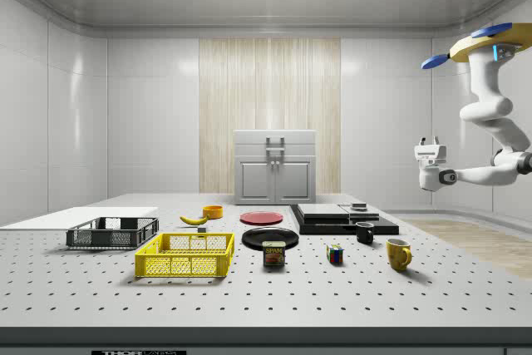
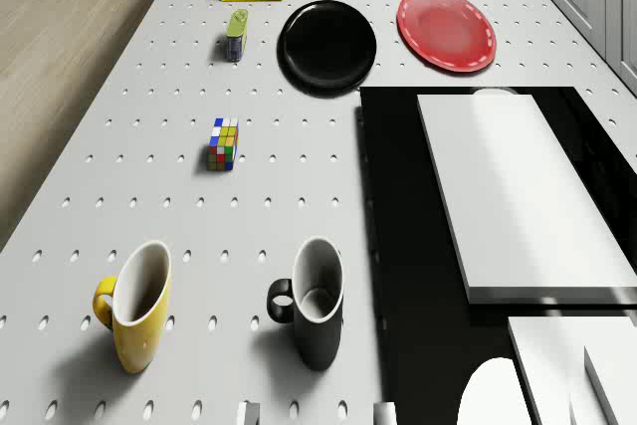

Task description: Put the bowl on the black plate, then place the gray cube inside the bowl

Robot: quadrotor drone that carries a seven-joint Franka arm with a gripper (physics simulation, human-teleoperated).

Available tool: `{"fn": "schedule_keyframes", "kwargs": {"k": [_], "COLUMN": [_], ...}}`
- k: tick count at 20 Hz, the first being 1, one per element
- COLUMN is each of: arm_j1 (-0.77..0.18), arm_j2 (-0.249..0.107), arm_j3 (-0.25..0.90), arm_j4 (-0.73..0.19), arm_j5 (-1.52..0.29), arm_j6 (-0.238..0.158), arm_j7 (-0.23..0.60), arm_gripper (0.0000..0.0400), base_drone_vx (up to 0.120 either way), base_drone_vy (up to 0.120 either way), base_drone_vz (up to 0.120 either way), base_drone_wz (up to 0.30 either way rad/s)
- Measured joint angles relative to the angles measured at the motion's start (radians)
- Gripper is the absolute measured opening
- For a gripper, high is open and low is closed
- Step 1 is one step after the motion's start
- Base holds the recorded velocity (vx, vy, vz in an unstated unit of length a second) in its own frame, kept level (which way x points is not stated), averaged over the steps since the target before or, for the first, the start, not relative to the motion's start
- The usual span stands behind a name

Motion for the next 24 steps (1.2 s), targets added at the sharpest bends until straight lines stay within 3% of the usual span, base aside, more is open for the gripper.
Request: {"fn": "schedule_keyframes", "kwargs": {"k": [5, 11, 16, 24], "arm_j1": [-0.002, -0.004, -0.005, -0.007], "arm_j2": [0.019, 0.059, 0.079, 0.085], "arm_j3": [0.001, 0.002, 0.003, 0.004], "arm_j4": [0.106, 0.222, 0.273, 0.295], "arm_j5": [0.001, 0.002, 0.002, 0.002], "arm_j6": [-0.084, -0.154, -0.182, -0.191], "arm_j7": [-0.001, -0.002, -0.003, -0.003], "arm_gripper": [0.0400, 0.0400, 0.0400, 0.0400], "base_drone_vx": [0.104, 0.113, 0.120, 0.120], "base_drone_vy": [0.000, -0.107, 0.000, 0.000], "base_drone_vz": [0.000, 0.000, 0.000, 0.000], "base_drone_wz": [0.000, 0.000, 0.000, 0.000]}}
